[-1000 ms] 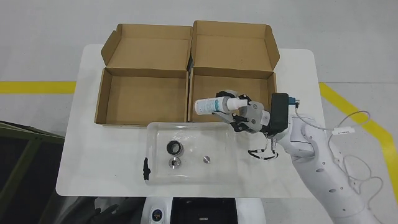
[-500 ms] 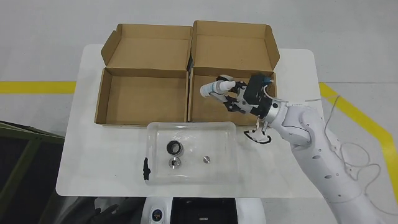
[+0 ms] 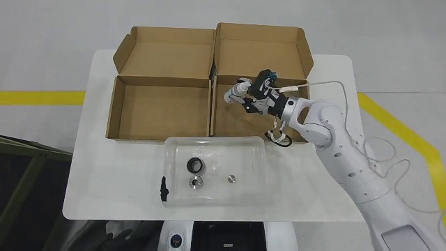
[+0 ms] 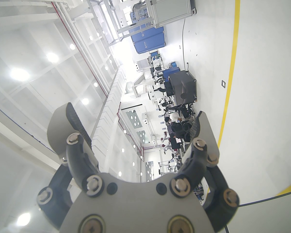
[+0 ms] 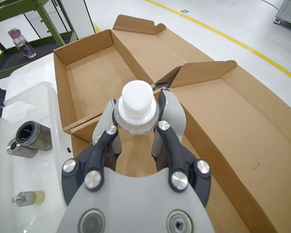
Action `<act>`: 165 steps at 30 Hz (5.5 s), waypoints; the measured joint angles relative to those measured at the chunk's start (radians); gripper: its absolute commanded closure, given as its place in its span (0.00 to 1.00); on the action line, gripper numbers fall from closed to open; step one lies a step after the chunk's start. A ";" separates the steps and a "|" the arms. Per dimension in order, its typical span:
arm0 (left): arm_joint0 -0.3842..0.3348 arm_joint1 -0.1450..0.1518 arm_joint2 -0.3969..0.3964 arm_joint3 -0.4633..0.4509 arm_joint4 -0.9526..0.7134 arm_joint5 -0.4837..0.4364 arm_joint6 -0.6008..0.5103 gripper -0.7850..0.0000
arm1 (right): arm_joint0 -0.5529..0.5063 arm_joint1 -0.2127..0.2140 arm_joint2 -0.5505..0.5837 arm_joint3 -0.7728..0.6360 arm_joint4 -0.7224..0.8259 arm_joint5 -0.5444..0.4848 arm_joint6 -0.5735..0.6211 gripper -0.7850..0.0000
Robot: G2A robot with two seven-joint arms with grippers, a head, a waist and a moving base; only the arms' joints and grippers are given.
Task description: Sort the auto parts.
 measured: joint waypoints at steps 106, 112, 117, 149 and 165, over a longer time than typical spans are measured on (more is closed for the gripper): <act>0.000 0.000 0.000 0.000 0.000 0.000 0.000 0.00 | -0.406 0.075 -0.060 -0.560 -0.480 -0.231 0.466 0.02; 0.000 0.000 0.000 0.000 0.000 0.000 0.000 0.00 | -0.388 0.072 -0.084 -0.538 -0.479 -0.232 0.482 0.07; 0.000 0.000 0.000 0.000 0.000 0.000 0.000 0.00 | -0.371 0.068 -0.107 -0.518 -0.480 -0.233 0.496 0.18; 0.000 0.000 0.000 0.000 0.000 0.000 0.000 0.00 | -0.330 0.062 -0.165 -0.495 -0.444 -0.258 0.554 1.00; 0.000 0.000 0.000 0.000 0.000 0.000 0.000 0.00 | -0.341 0.085 -0.085 -0.606 -0.350 -0.354 0.386 1.00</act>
